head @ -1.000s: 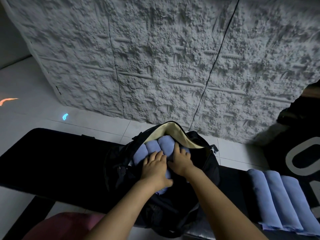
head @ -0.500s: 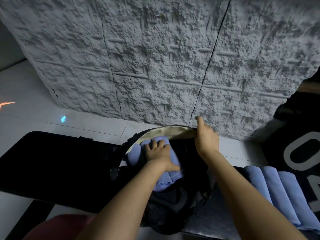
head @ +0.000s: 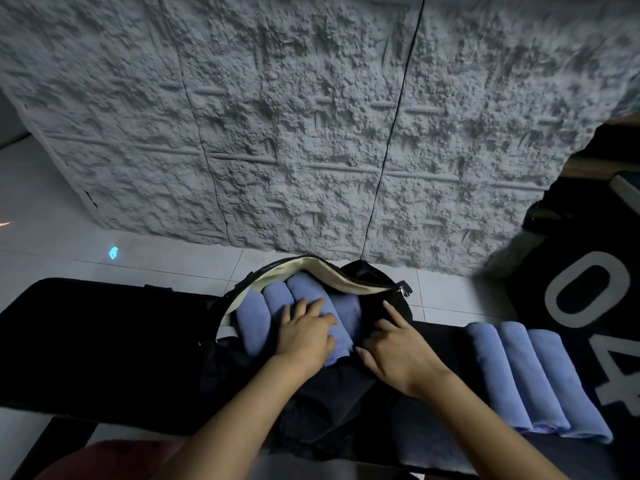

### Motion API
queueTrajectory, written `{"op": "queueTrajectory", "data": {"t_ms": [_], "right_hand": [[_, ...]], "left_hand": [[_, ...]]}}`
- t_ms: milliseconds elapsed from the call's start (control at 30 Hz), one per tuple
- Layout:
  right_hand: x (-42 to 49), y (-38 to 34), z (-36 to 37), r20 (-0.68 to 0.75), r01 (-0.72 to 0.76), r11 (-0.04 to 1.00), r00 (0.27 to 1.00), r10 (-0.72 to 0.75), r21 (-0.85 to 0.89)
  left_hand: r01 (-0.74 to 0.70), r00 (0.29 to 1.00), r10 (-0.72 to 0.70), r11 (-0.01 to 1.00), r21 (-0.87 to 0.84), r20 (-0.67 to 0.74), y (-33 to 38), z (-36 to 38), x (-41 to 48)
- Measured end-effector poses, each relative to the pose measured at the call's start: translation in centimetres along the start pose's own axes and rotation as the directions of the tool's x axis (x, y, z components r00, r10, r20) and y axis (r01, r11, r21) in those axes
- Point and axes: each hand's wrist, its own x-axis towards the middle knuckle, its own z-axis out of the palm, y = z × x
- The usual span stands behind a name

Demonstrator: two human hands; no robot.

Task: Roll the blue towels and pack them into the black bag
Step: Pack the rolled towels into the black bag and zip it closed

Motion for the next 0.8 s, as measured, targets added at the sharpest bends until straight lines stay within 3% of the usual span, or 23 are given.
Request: {"op": "queueTrajectory", "data": {"t_ms": [133,167,233,300,367,467,533,600,667,800], "right_hand": [[-1.1,0.5,-0.7,-0.005,-0.045,0.998,0.999,0.045,0.044],[-1.2,0.6,-1.0,-0.042,-0.036,0.996,0.998,0.039,0.086],[-1.7,0.8,-2.1,-0.141,-0.059,0.983,0.986,0.084,0.172],[-2.5,1.7,-3.1,-0.227,-0.199,0.955,0.942,0.249,0.222],[-3.8,3.4,-3.5,-0.223,-0.455,0.851,0.829,0.513,0.263],[-5.7,5.8,-2.6,0.095,-0.834,0.508,0.535,0.839,0.215],[-6.7,6.5,-1.4,0.328,-0.953,0.266,0.299,0.896,0.144],[-7.7,6.5,0.2,0.475,-0.992,0.095,0.125,0.871,0.086],[-8.5,6.3,1.7,0.515,-0.998,0.067,0.06,0.855,0.006],[-9.0,6.2,3.0,0.551,-0.997,0.069,0.072,0.832,0.027]], "left_hand": [[-0.013,0.999,0.012,0.999,0.044,0.036,0.5,-0.9,-0.2],[-0.032,0.999,0.033,0.998,0.05,-0.027,0.9,-1.3,-0.3],[-0.082,0.953,0.096,0.995,0.06,-0.288,1.6,-2.7,-0.5],[-0.12,0.87,0.161,0.986,0.117,-0.466,1.8,-4.4,-0.4],[-0.119,0.84,0.222,0.966,0.231,-0.495,1.1,-5.4,0.4],[-0.034,0.916,0.17,0.935,0.353,-0.363,0.0,-6.0,1.6],[0.014,0.948,0.11,0.923,0.384,-0.3,-0.6,-6.0,2.1],[0.028,0.947,0.096,0.925,0.38,-0.306,-1.0,-5.8,2.4],[0.045,0.943,0.076,0.935,0.352,-0.323,-1.1,-5.9,2.7],[0.057,0.934,0.054,0.954,0.295,-0.354,-0.8,-5.7,2.8]]}}
